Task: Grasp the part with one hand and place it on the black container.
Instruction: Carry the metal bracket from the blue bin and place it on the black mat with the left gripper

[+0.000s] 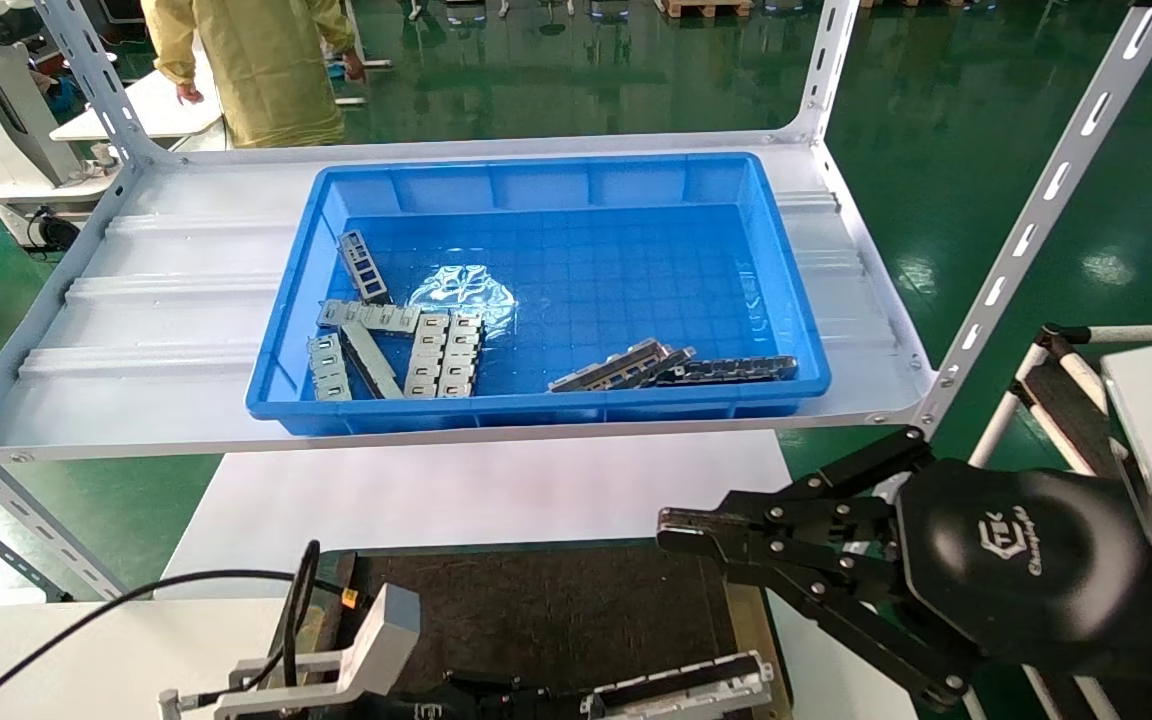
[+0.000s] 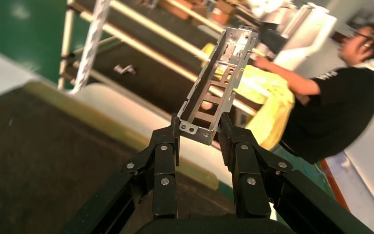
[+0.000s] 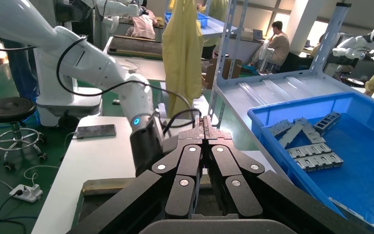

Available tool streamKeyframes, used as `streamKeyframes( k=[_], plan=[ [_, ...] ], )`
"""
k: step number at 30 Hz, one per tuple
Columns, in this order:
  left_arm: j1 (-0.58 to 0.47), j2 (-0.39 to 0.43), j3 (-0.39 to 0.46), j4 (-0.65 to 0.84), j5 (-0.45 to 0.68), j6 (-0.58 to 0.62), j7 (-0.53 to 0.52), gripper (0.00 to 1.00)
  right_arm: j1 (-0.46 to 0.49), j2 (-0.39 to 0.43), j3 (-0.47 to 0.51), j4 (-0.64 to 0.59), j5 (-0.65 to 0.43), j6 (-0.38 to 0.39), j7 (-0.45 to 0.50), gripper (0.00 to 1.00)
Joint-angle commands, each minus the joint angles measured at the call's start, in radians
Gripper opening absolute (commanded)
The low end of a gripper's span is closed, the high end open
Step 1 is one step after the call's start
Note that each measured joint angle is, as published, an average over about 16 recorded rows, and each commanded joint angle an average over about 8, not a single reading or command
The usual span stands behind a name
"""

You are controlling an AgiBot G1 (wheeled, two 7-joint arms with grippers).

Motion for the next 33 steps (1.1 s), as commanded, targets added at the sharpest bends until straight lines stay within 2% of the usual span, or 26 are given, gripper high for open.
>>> streamKeyframes(
  k=[1,12,18,23,27,33],
  plan=[
    [0.049,-0.01,0.0,-0.044,-0.007,-0.053,-0.005,0.0,0.0,0.0,0.0,0.0,0.0,0.0,0.0,0.0],
    [0.233,0.015,-0.027,-0.248,-0.021,-0.527,0.008,0.0,0.0,0.0,-0.001,0.0,0.001,0.0,0.0,0.0],
    [0.312,0.052,-0.034,-0.372,-0.017,-0.85,-0.006,0.0,0.0,0.0,-0.001,0.0,0.001,0.0,-0.001,0.0],
    [0.357,0.077,-0.005,-0.497,-0.014,-1.121,-0.036,0.0,0.0,0.001,-0.001,0.0,0.001,0.001,-0.001,0.0],
    [0.36,0.082,0.041,-0.57,-0.024,-1.251,-0.058,0.0,0.0,0.001,-0.002,0.0,0.001,0.001,-0.001,0.0],
    [0.329,0.093,0.105,-0.594,-0.053,-1.347,-0.075,0.0,0.0,0.001,-0.002,0.0,0.001,0.001,-0.001,0.0]
  ],
)
